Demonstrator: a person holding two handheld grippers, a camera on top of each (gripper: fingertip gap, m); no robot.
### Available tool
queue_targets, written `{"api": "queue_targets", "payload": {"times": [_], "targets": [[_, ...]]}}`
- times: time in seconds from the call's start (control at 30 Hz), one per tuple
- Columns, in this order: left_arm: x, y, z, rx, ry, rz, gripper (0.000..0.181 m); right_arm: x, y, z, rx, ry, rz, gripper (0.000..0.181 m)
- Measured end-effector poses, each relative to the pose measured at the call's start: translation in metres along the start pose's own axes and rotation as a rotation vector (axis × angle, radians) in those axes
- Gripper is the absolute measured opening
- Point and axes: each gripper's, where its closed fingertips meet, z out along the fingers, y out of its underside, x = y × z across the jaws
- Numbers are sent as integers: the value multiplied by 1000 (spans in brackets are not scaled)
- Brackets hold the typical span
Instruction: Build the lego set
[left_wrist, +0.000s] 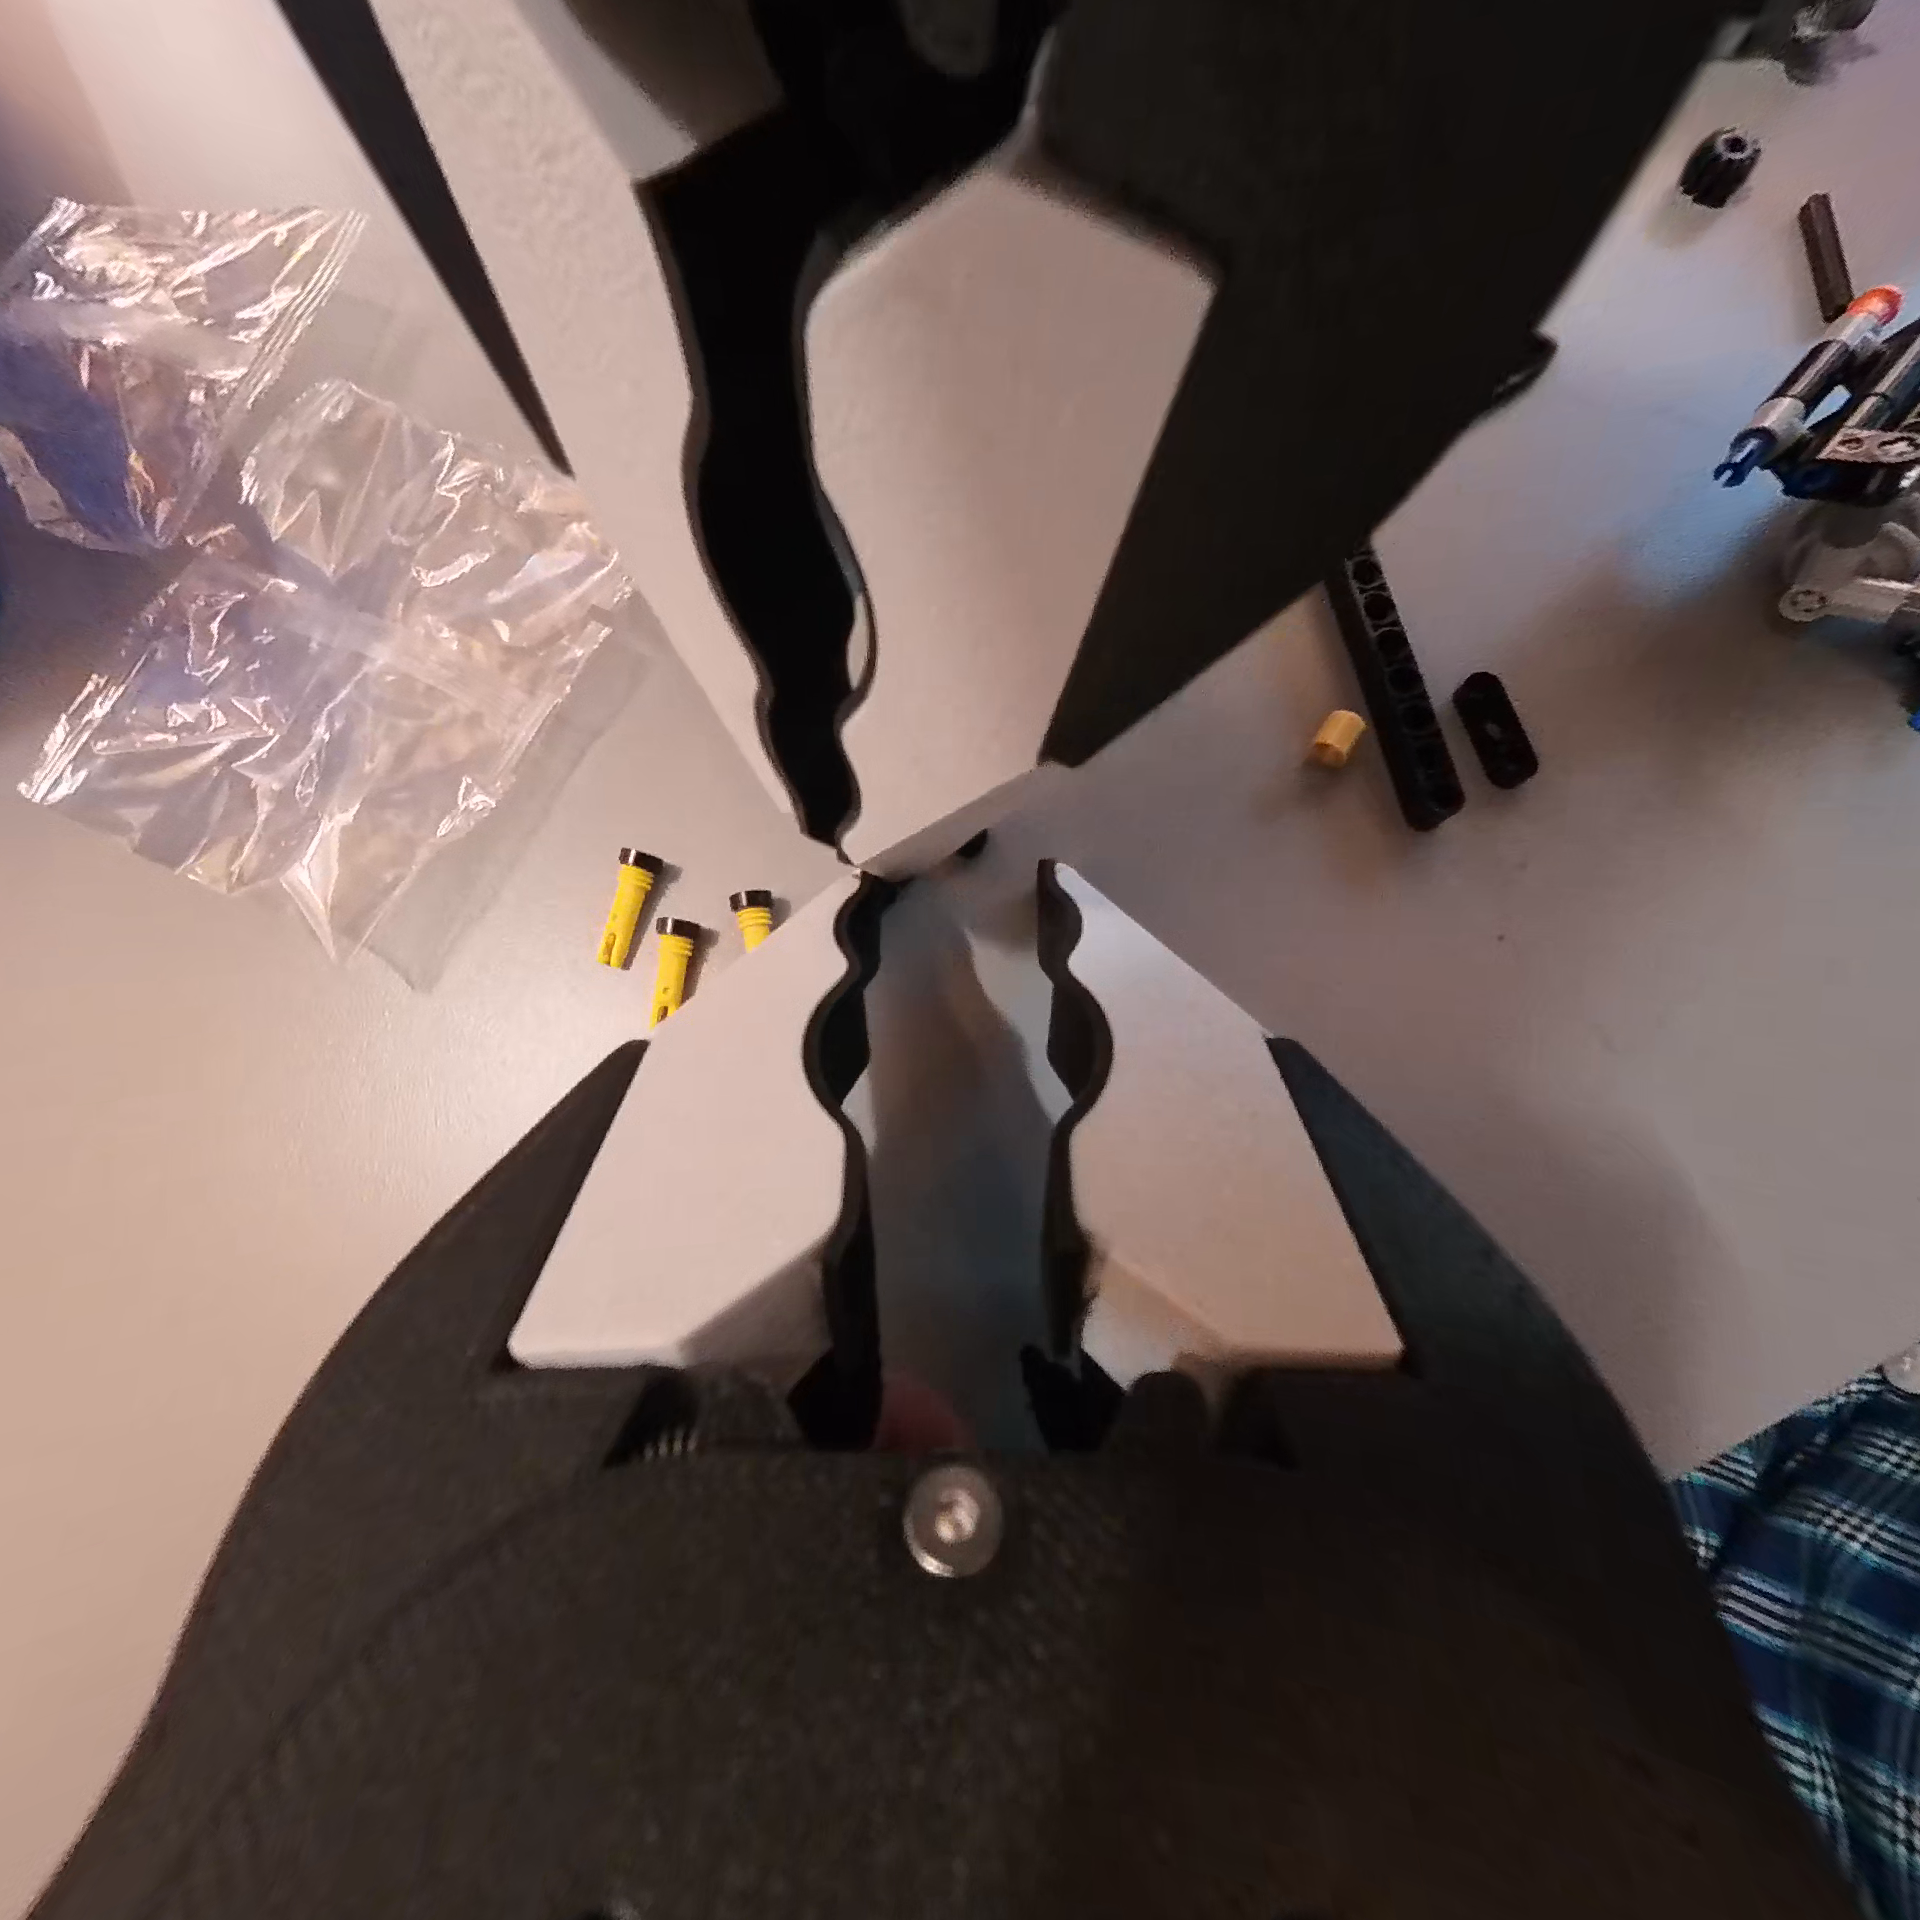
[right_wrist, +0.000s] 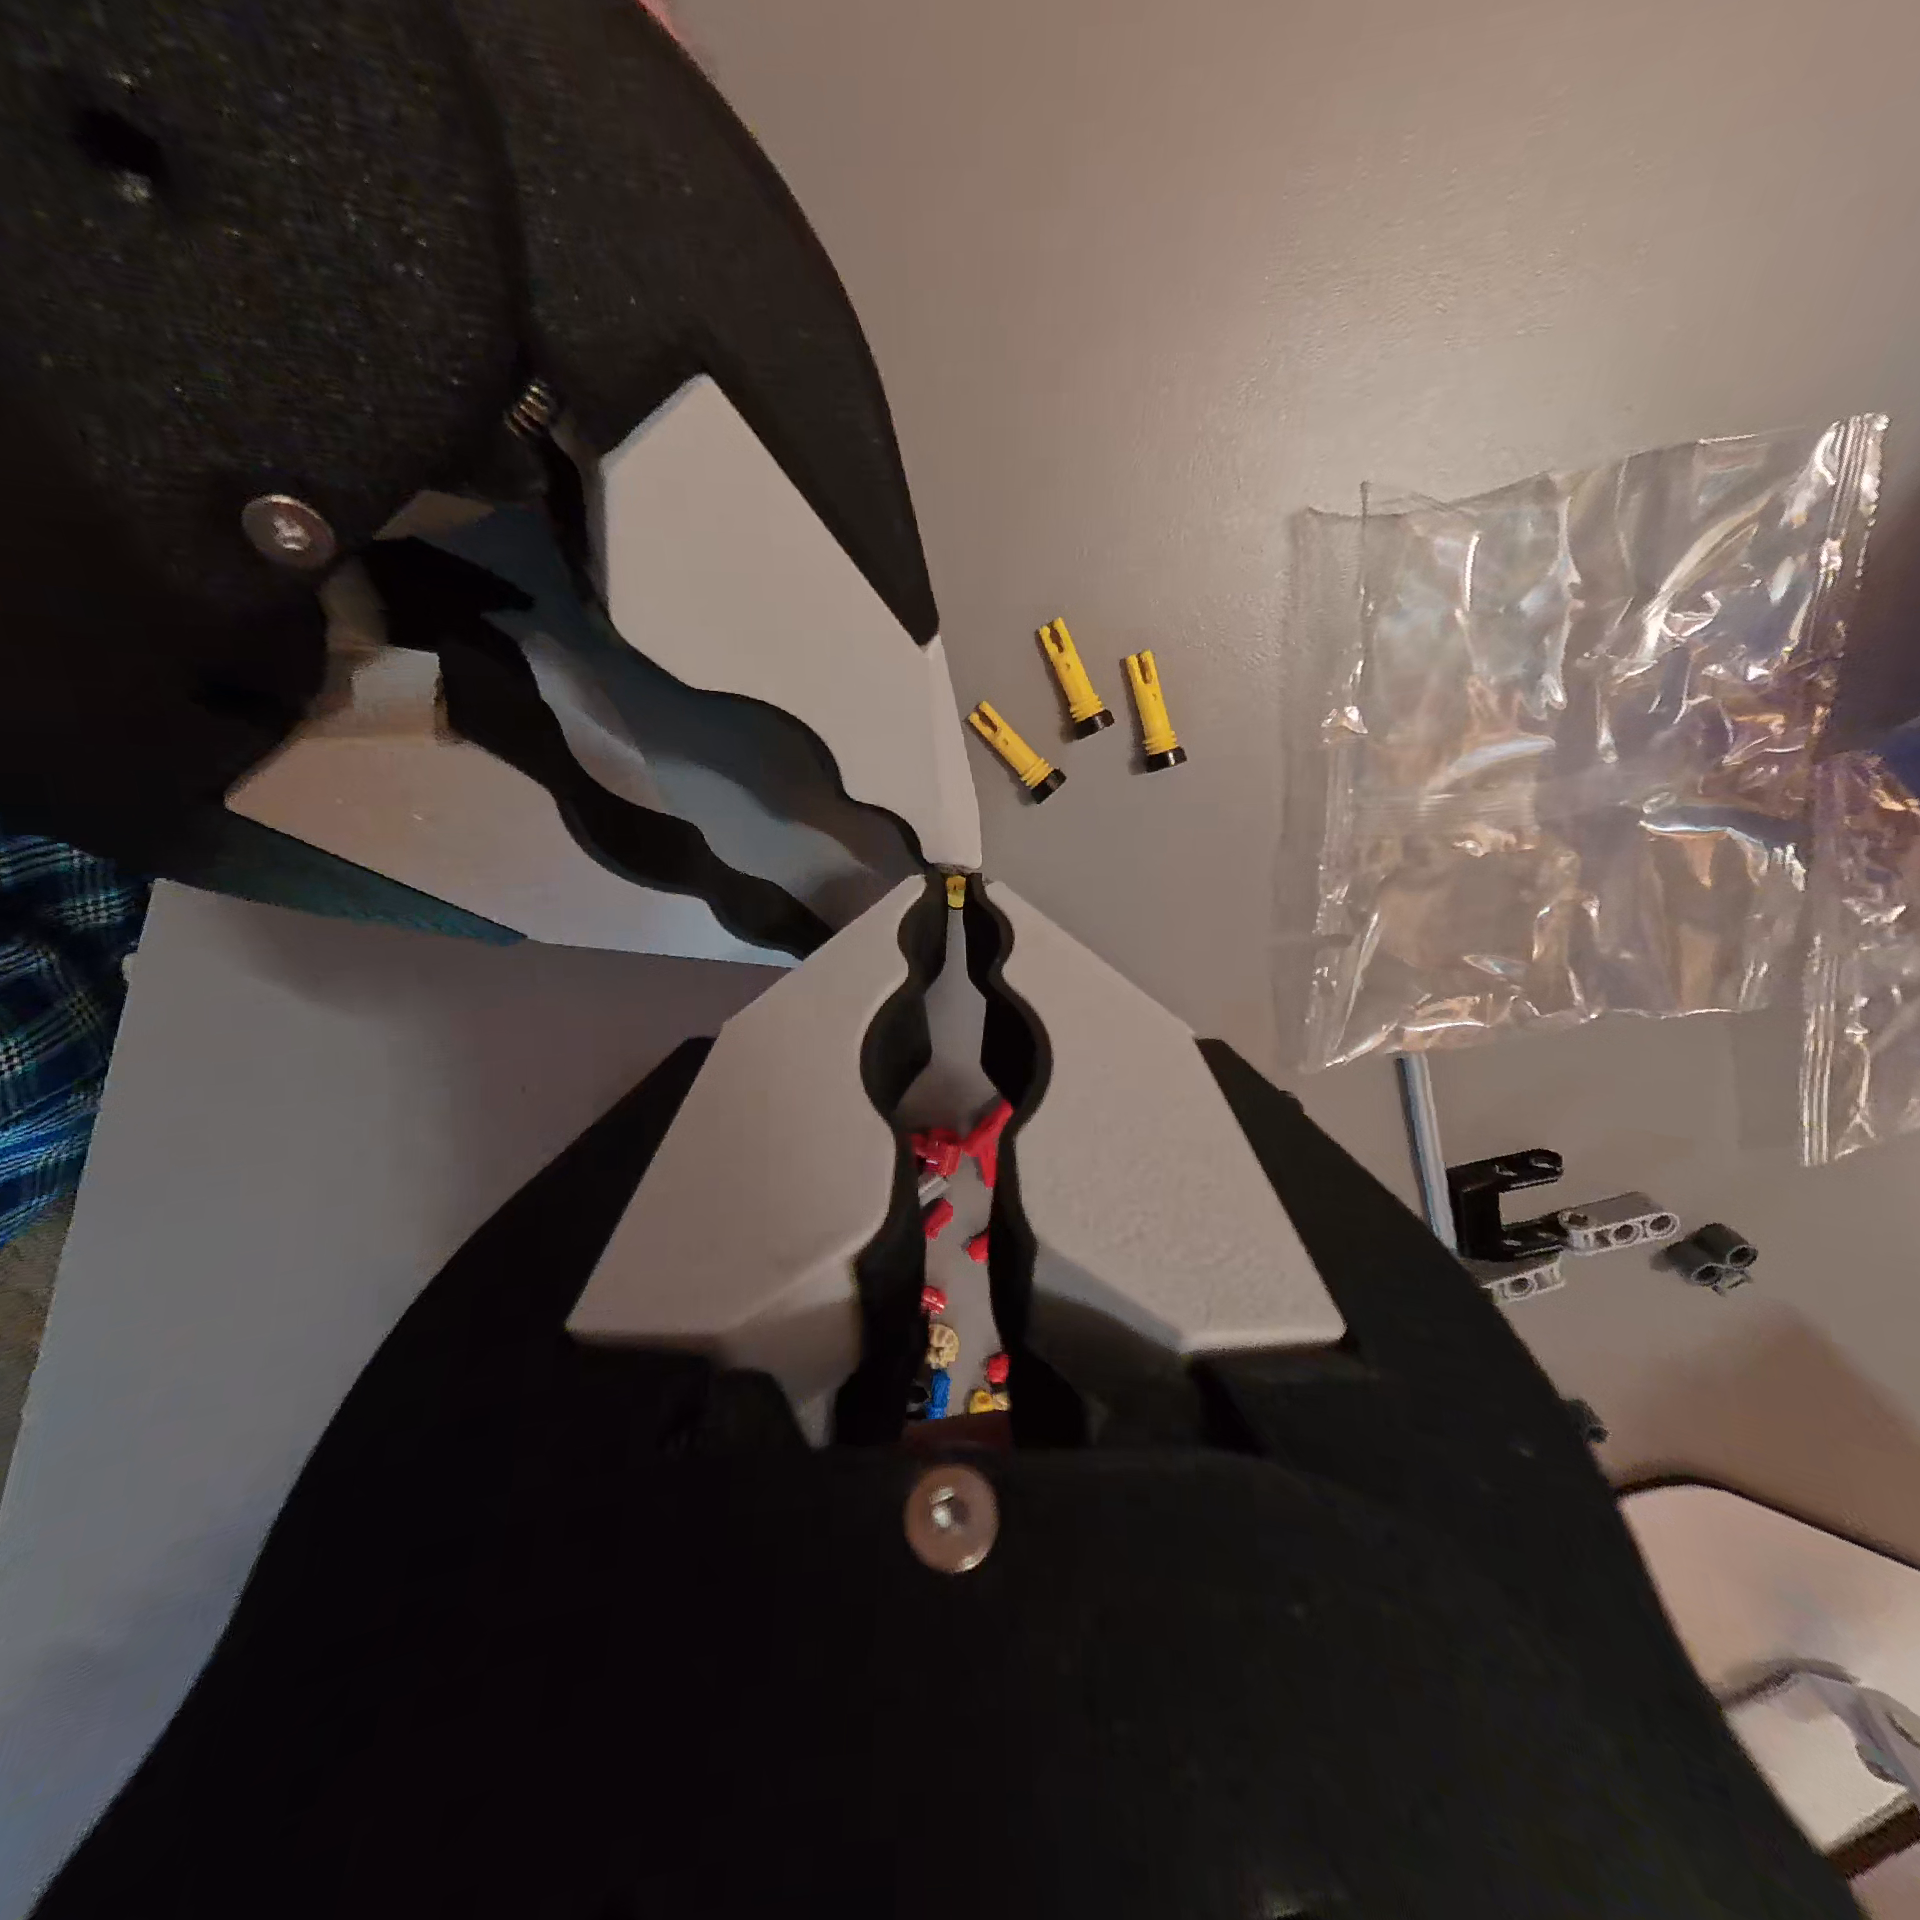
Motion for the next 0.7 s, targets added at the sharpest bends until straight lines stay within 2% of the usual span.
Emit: {"api": "queue_targets", "payload": {"times": [0.03, 0.3, 0.7], "targets": [[0, 0, 0, 0, 0, -1, 27, 0, 0, 0, 5, -3, 4, 0], [0, -2, 1, 3, -21, 26, 22, -1, 2, -1, 157, -18, 57, 1], [-7, -9, 8, 3, -144, 128, 9, -1, 9, -4, 350, 33, 65, 1]]}}
